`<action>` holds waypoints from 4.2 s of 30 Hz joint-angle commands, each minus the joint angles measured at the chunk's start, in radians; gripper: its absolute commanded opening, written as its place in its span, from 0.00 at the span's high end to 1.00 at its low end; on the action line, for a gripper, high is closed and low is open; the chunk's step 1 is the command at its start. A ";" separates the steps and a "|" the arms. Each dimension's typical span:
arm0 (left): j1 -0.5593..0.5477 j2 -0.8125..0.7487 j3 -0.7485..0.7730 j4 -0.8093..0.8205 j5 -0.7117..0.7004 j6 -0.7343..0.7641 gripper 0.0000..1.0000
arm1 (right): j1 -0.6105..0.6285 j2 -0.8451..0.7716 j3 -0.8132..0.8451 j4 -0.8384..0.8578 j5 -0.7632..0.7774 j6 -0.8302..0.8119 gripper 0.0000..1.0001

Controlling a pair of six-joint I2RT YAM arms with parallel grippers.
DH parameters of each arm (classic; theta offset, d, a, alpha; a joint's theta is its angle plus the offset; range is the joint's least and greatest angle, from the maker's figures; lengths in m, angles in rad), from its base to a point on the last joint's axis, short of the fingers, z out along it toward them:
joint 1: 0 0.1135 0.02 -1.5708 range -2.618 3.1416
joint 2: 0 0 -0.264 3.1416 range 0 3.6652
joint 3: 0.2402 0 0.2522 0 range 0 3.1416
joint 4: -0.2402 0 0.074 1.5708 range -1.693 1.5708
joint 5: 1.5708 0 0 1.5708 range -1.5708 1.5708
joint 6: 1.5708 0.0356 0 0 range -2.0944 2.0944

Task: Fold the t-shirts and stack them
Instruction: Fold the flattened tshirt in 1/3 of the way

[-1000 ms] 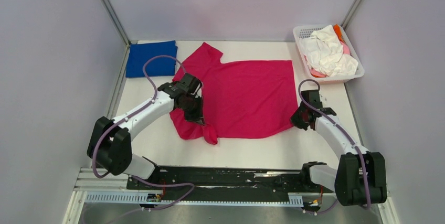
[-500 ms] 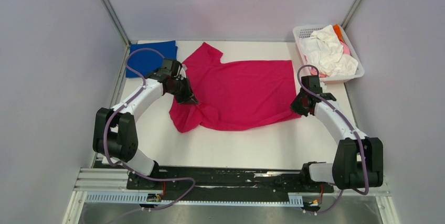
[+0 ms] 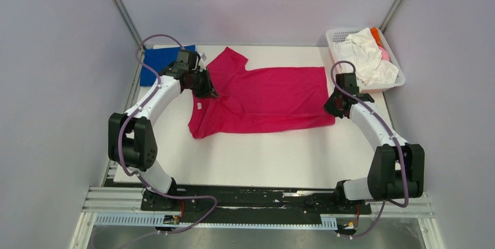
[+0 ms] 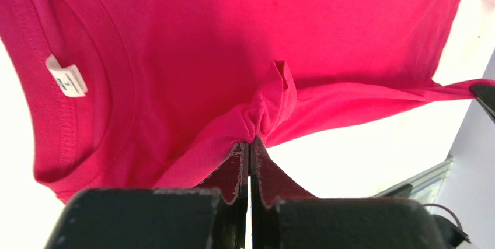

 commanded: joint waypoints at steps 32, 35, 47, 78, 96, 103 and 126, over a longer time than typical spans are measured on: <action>0.024 0.294 0.389 -0.009 -0.196 0.150 0.00 | 0.024 0.211 0.194 0.133 -0.102 -0.090 0.00; -0.008 0.131 0.149 0.066 -0.207 0.110 0.00 | 0.030 0.160 0.118 0.160 -0.162 -0.084 0.00; -0.023 0.107 -0.221 0.259 -0.118 0.004 0.00 | 0.028 0.235 0.019 0.294 -0.230 -0.086 0.00; -0.084 -0.235 -0.584 0.030 -0.249 -0.081 0.00 | -0.047 -0.053 -0.379 -0.076 -0.263 0.099 0.00; -0.184 -0.418 -0.617 -0.067 -0.385 -0.129 0.00 | -0.047 -0.196 -0.398 -0.142 -0.139 0.149 0.00; -0.182 -0.386 -0.620 -0.061 -0.493 -0.148 0.00 | -0.047 -0.198 -0.392 -0.137 -0.066 0.153 0.00; -0.159 -0.522 -0.478 -0.047 -0.284 -0.096 0.00 | -0.055 -0.464 -0.252 -0.068 -0.206 -0.032 0.00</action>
